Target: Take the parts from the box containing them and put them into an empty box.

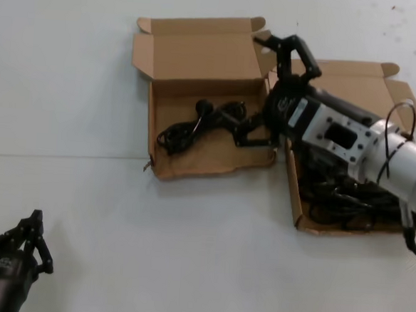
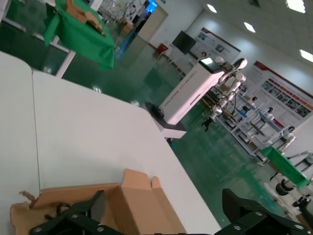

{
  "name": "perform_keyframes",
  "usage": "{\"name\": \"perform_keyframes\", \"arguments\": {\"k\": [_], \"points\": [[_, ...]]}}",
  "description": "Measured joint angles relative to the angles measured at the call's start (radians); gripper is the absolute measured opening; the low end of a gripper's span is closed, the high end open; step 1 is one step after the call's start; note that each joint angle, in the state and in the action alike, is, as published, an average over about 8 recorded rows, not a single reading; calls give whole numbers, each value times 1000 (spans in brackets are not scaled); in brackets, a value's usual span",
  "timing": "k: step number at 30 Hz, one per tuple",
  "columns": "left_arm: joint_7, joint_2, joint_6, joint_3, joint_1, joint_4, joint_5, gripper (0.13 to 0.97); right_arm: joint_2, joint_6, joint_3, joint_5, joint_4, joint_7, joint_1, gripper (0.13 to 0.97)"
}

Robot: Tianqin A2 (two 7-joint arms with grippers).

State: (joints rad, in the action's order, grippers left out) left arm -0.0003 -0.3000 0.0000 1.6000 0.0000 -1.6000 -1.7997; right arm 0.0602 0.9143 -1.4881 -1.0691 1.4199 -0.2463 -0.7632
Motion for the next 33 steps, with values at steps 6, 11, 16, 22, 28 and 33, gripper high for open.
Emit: {"name": "perform_keyframes", "arguments": {"k": [6,11,16,22,28,33], "points": [[0,0,0,0,0,0,0,156,7,-4,-2,-29,26,0,32,865],[0,0,0,0,0,0,0,171,12,-24,-5,-45,30,0,49,897],[0,0,0,0,0,0,0,192,23,-68,-10,-79,37,0,85,928],[0,0,0,0,0,0,0,259,41,-137,-18,-132,49,0,140,960],[0,0,0,0,0,0,0,348,59,-209,-27,-188,61,0,198,965],[0,0,0,0,0,0,0,426,75,-270,-34,-234,71,0,247,966]]}}
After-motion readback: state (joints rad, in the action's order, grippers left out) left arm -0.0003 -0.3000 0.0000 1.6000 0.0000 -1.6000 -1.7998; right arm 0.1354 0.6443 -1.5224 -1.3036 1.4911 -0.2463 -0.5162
